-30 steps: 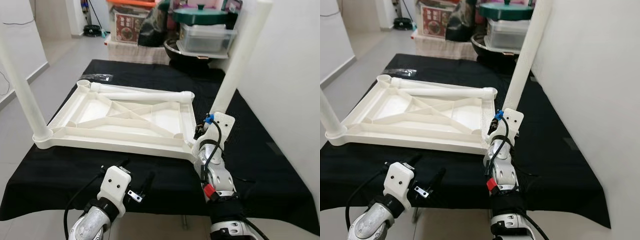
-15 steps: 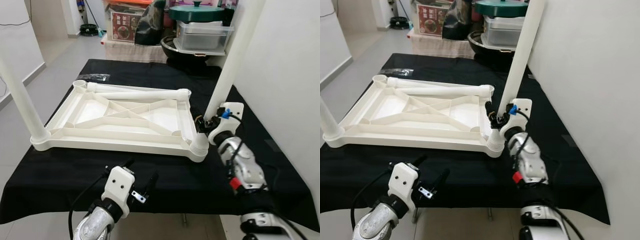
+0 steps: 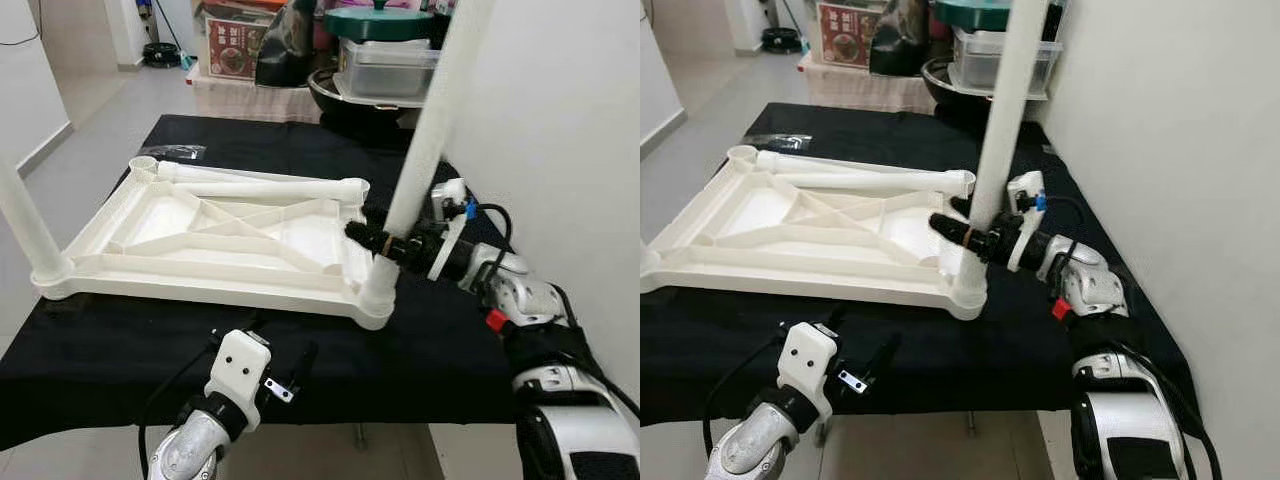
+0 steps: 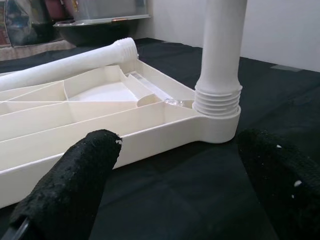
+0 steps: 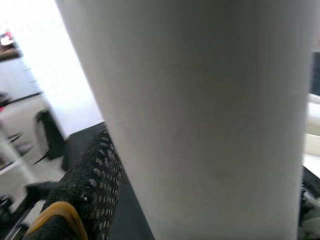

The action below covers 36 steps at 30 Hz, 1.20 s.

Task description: Building children table

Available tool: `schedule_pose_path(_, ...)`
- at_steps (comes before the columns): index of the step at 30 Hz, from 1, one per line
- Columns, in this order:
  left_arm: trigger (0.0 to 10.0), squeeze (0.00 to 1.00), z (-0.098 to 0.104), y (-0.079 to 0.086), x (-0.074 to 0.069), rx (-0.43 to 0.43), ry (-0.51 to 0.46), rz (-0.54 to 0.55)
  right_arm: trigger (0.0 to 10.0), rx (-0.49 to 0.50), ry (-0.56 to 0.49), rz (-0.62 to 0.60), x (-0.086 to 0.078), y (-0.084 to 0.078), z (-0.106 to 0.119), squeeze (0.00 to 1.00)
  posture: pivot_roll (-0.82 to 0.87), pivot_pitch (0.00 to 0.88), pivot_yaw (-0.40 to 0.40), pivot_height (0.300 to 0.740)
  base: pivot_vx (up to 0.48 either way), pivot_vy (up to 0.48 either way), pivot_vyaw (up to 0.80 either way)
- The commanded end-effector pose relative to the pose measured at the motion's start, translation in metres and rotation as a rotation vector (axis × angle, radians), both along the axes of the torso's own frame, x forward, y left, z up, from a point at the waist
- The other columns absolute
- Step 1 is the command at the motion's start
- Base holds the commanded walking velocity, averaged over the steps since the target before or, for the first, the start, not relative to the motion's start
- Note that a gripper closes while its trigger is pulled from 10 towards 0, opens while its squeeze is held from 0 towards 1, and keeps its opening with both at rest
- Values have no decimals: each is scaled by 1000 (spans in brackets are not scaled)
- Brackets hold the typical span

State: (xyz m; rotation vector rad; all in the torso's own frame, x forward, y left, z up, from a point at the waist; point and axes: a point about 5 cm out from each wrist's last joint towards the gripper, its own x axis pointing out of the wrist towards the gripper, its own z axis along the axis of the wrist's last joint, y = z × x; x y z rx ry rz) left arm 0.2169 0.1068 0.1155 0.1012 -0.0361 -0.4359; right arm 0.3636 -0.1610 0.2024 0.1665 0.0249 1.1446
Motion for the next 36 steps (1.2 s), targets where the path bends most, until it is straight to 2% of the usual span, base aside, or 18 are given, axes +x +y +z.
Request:
schedule_pose_path(1, 10000, 0, -4, -4, 0, 3, 7, -12, 10000, -15, -18, 68, 3, 11, 1, 0, 150, 0, -133, 740, 0, 0, 0)
schedule_pose_path(2, 10000, 0, -4, -4, 0, 3, 7, -12, 10000, -15, -18, 68, 3, 11, 1, 0, 150, 0, -133, 740, 0, 0, 0)
schedule_pose_path(3, 10000, 0, -4, -4, -1, 3, 5, -12, 4588, -10, -15, 64, 6, 14, 0, 0, 151, 0, -134, 740, 0, 0, 0)
schedule_pose_path(5, 10000, 0, -3, -5, -1, 3, 4, -12, 4588, -6, -14, 61, 6, 14, 0, 0, 151, 0, -134, 740, 0, 0, 0)
schedule_pose_path(6, 10000, 0, -3, -5, -1, 3, 3, -12, 0, 3, -13, 44, 8, 15, -1, 0, 154, 0, -137, 740, 0, 0, 0)
schedule_pose_path(10, 10000, 0, -3, -5, -1, 2, 1, -13, 0, -23, 6, -58, 12, 15, -7, 0, 152, 0, -134, 740, 0, 0, 0)
schedule_pose_path(13, 10000, 0, -2, -6, -1, 1, 1, -13, 0, -26, 6, -285, 17, 11, -16, 0, 133, 0, -127, 740, 0, 0, 0)
schedule_pose_path(15, 10000, 0, -2, -6, -1, 1, 2, -13, 0, -24, 7, -342, 18, 9, -19, 0, 133, 0, -127, 740, 0, 0, 0)
schedule_pose_path(16, 10000, 0, -3, -7, -1, 0, 4, -16, 0, -16, 31, -536, 20, 5, -24, 0, 121, 0, -118, 740, 0, 0, 0)
schedule_pose_path(17, 10000, 0, -3, -7, -1, 0, 5, -18, 0, -16, 43, -621, 20, 2, -26, 0, 118, 0, -117, 740, 0, 0, 0)
schedule_pose_path(18, 10000, 0, -3, -7, -1, 0, 5, -18, 0, -16, 43, -621, 20, 2, -26, 0, 118, 0, -117, 740, 0, 0, 0)
schedule_pose_path(19, 10000, 0, -3, -7, -1, 1, 6, -19, 0, -4, 68, -761, 21, -2, -30, 0, 115, 0, -117, 740, 0, 0, 0)
schedule_pose_path(21, 10000, 0, -3, -7, -1, 1, 6, -20, 0, 4, 85, -848, 21, -6, -32, 0, 114, 0, -117, 740, 0, 0, 0)
schedule_pose_path(23, 10000, 0, -3, -7, -1, 0, 10, -23, 0, -18, 115, -1086, 14, -16, -42, 0, 112, 0, -113, 740, 0, 0, 0)
schedule_pose_path(24, 10000, 0, -3, -7, -1, 0, 10, -23, 0, -18, 115, -1086, 14, -16, -42, 0, 112, 0, -113, 740, 0, 0, 0)
schedule_pose_path(27, 10000, 0, -3, -7, -1, 1, 10, -24, 0, -11, 177, -1310, 2, -18, -51, 0, 118, 0, -117, 740, 0, 0, 0)
schedule_pose_path(31, 10000, 0, -3, -7, -1, 3, 9, -21, 0, 16, 232, -1482, -9, -11, -55, 0, 120, 0, -119, 740, 0, 0, 0)
schedule_pose_path(36, 10000, 0, -3, -6, 0, 6, 7, -17, 0, 44, 292, -1564, -13, 9, -56, 0, 126, 0, -121, 740, 0, 0, 0)
